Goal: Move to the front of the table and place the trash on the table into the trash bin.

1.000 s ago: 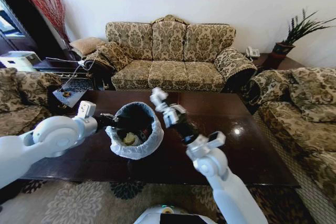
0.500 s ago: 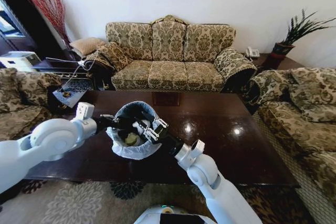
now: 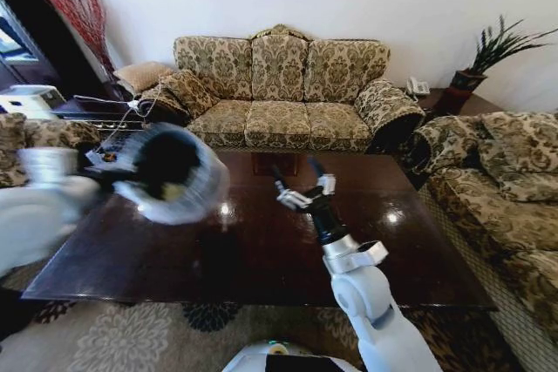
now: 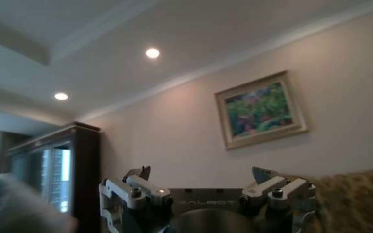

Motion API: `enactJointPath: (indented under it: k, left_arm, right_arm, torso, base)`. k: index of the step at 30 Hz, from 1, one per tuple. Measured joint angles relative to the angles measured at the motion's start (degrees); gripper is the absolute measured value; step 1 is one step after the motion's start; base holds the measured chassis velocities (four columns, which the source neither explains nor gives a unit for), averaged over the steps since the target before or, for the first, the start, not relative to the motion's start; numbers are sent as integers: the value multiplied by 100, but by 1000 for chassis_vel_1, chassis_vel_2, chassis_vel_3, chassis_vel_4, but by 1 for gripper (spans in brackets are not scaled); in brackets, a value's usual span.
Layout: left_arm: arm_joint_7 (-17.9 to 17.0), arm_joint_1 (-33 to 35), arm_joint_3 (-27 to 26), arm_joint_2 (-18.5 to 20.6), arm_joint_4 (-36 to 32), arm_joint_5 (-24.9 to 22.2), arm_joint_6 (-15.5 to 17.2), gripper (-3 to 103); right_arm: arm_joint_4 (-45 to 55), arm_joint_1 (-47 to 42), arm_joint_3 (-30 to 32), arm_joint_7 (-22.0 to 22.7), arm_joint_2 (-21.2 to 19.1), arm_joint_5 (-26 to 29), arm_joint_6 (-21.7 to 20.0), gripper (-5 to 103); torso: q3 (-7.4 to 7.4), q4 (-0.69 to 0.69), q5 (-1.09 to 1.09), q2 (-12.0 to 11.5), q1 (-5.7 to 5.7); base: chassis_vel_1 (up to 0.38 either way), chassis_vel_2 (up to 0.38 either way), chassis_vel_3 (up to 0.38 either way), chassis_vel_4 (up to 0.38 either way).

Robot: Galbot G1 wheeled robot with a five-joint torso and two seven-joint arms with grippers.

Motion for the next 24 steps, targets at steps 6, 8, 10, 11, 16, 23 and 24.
enactJointPath:
  k: [6,8,10,11,16,23,24]
  left_arm:
    - [605,661,-571,-1722,602,586,-439,0]
    - [701,715,-602,-2059,798,680,-588,0]
    - [775,754,-629,-2584,1117,781,-772,0]
    - [778,756,-647,-2833,1276,803,-883,0]
    - [734,647,-667,-3419,1713,805,-1129,0]
    - [592,377,-244,-3849,2769,751,-1389,0]
    - [560,276,-94,-3896,2953,784,-1434,0]
  right_arm:
    - [-267,-270,637,135,82,23,9,100]
    - [-309,-325,734,135,83,41,12,100]
    - [-378,-402,839,135,96,73,28,100]
    - [-398,-443,866,135,118,94,30,100]
    - [-416,-512,865,147,138,178,69,100]
    - [-426,-635,849,135,86,206,249,100]
    - [-428,-668,859,135,86,206,267,100]
  torso:
    - [-1,7,-3,0,-1]
    - [-1,3,-3,0,-1]
    - [0,4,-5,0,-1]
    - [0,4,-1,0,-1]
    - [0,2,2,0,0]
    - [1,1,0,0,2]
    - [2,2,-2,-1,3]
  base:
    - [0,0,0,0]
    - [0,0,0,0]
    - [0,0,0,0]
    - [0,0,0,0]
    - [0,0,0,0]
    - [55,-51,-52,65]
    - [120,-133,-133,156]
